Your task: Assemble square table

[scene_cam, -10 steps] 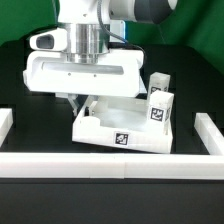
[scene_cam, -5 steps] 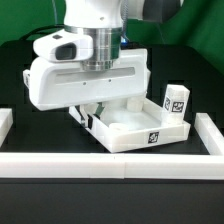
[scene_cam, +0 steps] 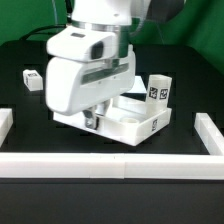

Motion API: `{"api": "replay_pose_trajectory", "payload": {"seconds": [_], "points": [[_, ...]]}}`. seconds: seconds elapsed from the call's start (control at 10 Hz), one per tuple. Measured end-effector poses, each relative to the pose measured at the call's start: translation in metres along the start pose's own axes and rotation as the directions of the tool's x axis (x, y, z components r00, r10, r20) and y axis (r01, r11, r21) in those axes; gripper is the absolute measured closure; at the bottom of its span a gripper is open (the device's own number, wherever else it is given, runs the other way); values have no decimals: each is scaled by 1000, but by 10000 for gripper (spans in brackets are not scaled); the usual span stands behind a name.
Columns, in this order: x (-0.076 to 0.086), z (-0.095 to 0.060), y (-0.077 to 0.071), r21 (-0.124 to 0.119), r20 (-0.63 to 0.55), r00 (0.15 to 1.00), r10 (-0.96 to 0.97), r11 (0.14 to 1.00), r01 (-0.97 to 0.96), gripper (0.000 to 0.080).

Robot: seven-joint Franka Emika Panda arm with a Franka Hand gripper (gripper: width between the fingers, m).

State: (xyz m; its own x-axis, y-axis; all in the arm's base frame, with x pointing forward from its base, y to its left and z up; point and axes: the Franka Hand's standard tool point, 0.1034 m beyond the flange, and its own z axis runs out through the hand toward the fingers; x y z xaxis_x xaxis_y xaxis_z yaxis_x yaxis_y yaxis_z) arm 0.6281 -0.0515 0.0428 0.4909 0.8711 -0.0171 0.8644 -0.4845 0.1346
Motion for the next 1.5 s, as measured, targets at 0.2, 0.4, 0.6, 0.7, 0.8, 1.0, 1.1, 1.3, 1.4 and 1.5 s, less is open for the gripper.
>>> {"api": "replay_pose_trajectory", "payload": {"seconds": [0.2,0.4,0.6,0.7,0.8,1.0,1.1,1.3,1.4,1.5], "points": [[19,-6,11,-32,18,973,-230,973,230,746],[13,-4,12,-28,32,955,-296,955,297,745],[25,-5,11,-52,49,898,-437,897,439,746],[56,-3,-4,-53,21,890,-455,889,455,745],[82,2,-11,-50,-5,917,-399,916,399,745],[105,4,-11,-49,-16,939,-344,938,343,745],[92,7,-7,-44,-4,944,-330,943,329,745],[92,6,-6,-43,-6,946,-324,945,323,745],[91,7,-6,-43,-6,947,-323,946,322,745],[91,7,-6,-42,-6,947,-322,946,322,745]]}}
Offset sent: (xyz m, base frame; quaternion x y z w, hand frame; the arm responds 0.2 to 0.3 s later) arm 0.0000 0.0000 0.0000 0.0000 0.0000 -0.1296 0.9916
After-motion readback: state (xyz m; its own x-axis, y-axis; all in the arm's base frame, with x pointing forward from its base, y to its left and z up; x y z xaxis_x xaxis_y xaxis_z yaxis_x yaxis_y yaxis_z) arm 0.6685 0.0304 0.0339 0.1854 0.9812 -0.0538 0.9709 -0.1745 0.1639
